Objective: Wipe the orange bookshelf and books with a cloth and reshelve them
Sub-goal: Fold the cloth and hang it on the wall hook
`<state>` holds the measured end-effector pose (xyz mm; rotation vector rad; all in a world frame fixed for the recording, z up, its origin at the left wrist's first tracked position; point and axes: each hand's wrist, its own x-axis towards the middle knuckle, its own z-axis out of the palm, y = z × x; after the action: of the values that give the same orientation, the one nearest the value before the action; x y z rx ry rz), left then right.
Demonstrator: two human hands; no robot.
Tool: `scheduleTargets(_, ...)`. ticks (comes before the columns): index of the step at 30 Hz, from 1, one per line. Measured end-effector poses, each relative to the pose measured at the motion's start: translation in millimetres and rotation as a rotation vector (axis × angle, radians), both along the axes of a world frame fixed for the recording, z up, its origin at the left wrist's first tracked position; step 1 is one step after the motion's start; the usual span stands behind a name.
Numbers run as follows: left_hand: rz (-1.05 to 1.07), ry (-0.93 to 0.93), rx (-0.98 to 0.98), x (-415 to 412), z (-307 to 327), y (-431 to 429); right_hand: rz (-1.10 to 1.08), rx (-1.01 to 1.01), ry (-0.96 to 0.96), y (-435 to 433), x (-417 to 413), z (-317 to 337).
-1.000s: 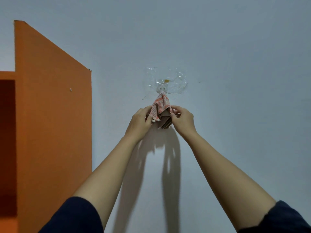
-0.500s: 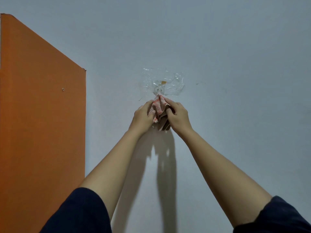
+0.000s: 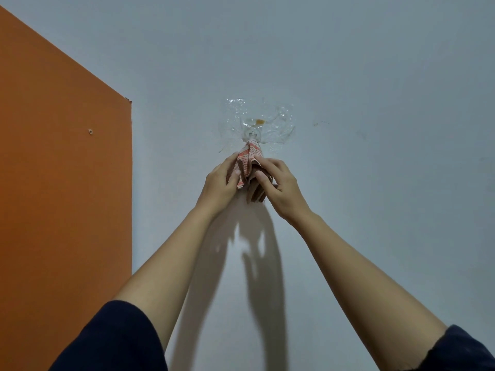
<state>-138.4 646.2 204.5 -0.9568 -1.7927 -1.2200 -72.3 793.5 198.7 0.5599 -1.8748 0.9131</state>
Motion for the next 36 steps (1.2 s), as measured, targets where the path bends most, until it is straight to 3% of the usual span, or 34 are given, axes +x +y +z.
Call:
scheduleTargets(25,0.152,-0.044,-0.128,17.5,1.4,-7.4,-0.194,0.020,0.067,7.8,17.7,1.5)
scheduleTargets(36,0.174,-0.060,-0.149,30.4,5.3,-9.0,-0.244,0.017,0.011,9.2,23.9,5.0)
